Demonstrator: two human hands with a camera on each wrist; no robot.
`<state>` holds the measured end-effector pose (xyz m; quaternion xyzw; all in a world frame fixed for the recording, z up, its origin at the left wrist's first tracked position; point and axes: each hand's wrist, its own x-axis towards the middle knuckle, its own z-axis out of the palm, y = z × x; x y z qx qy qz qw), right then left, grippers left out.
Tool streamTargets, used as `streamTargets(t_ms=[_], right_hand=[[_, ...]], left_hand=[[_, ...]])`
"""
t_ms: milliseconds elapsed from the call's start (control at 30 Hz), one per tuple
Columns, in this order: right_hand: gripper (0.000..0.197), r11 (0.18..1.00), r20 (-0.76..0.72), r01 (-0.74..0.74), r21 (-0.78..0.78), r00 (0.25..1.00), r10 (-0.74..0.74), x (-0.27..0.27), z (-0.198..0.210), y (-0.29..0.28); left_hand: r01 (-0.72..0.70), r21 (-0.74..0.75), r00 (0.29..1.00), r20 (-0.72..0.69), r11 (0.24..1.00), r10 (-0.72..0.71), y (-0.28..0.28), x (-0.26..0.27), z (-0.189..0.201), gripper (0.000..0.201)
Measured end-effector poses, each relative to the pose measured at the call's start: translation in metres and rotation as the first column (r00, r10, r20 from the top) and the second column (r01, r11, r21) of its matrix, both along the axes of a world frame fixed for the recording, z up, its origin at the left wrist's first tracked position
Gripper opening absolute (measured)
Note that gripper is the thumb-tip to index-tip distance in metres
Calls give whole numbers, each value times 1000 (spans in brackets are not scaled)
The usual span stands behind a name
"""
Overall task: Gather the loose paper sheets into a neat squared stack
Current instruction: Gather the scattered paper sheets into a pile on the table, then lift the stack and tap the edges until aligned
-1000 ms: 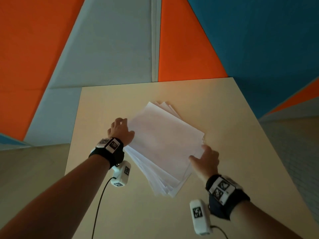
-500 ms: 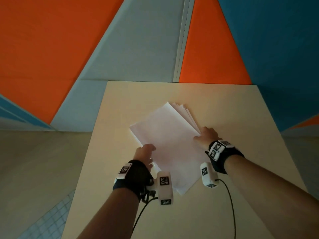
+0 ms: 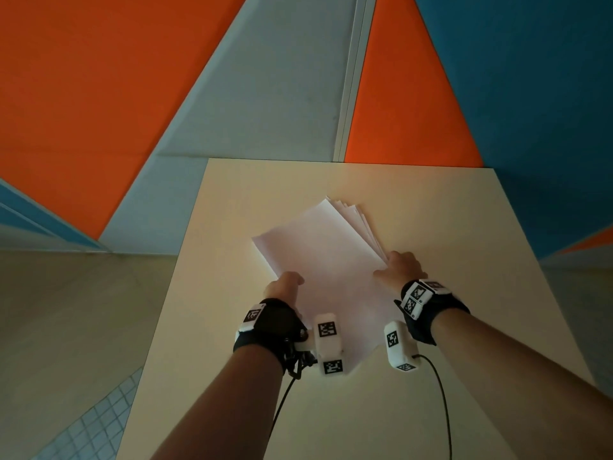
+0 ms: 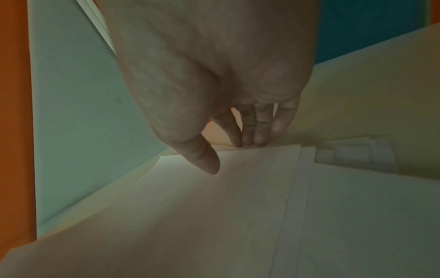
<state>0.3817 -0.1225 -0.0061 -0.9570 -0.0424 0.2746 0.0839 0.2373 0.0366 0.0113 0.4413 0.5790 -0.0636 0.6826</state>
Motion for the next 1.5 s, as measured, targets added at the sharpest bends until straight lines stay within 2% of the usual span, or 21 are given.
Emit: streamTargets(t_ms=[100, 200, 267, 367, 433, 533, 600, 700, 733, 833, 900, 966, 1033, 1100, 1133, 1266, 1333, 1433, 1466, 1500], right_hand=[[50, 1000, -9, -3, 12, 1000, 3, -1, -1, -1], [48, 1000, -5, -14, 17, 1000, 14, -1, -1, -3], [47, 1000, -8, -22, 16, 1000, 22, -3, -1, -4], [48, 998, -16, -37, 50, 999, 37, -2, 0, -7], [55, 992, -54, -31, 126, 998, 39, 2, 0, -12], [66, 946, -107, 39, 320, 994, -4, 9, 2, -23], [77, 861, -172, 147, 487, 983, -70, 11, 8, -28], [94, 631, -303, 300, 716, 947, -106, 10, 25, -33], [88, 560, -320, 313, 767, 943, -88, 9, 30, -35], [55, 412, -325, 320, 853, 944, -61, 0, 44, -36], [47, 318, -335, 351, 881, 936, -106, -7, 54, -38], [34, 267, -302, 325, 907, 945, -123, -15, 66, -40], [9, 313, -236, 262, 913, 964, -121, -22, 80, -44], [46, 346, -160, 198, 917, 978, -137, -30, 97, -48], [55, 332, -142, 188, 924, 977, -158, -34, 103, -49], [60, 322, -119, 168, 932, 979, -167, -44, 113, -57], [49, 348, -107, 158, 924, 981, -162, -48, 105, -65], [12, 364, -57, 111, 925, 986, -155, -55, 104, -74], [9, 348, -65, 112, 931, 988, -143, -57, 102, -77], [14, 339, -72, 114, 934, 988, -134, -60, 101, -78]], left_hand=[[-52, 11, 998, 31, 999, 51, 3, -3, -10, 36], [-1, -34, 991, 136, 999, 6, -3, -7, -8, 12], [26, -77, 976, 218, 997, -9, -8, -9, -8, 24], [66, -33, 952, 302, 997, -52, -12, -11, -4, 48], [97, 35, 931, 351, 995, -103, -8, -14, 0, 54], [170, 150, 865, 450, 974, -221, 5, -19, 6, 55], [199, 213, 807, 518, 957, -283, 16, -24, 13, 55], [245, 282, 736, 569, 928, -367, 28, -32, 26, 55], [261, 307, 717, 573, 915, -397, 30, -33, 30, 55], [262, 359, 682, 587, 896, -435, 34, -33, 39, 52], [224, 405, 677, 589, 886, -441, 33, -31, 45, 50], [189, 490, 675, 564, 851, -475, 31, -28, 51, 51], [165, 577, 669, 531, 800, -521, 28, -24, 55, 52], [130, 598, 673, 532, 791, -513, 24, -22, 59, 49], [107, 587, 679, 547, 803, -490, 22, -21, 60, 47], [45, 529, 681, 605, 848, -413, 14, -24, 64, 42], [44, 518, 686, 606, 854, -402, 9, -27, 63, 39], [32, 504, 690, 613, 863, -384, 4, -33, 59, 42], [31, 498, 687, 619, 867, -380, 3, -35, 58, 43], [30, 493, 686, 623, 869, -377, 3, -37, 58, 43]])
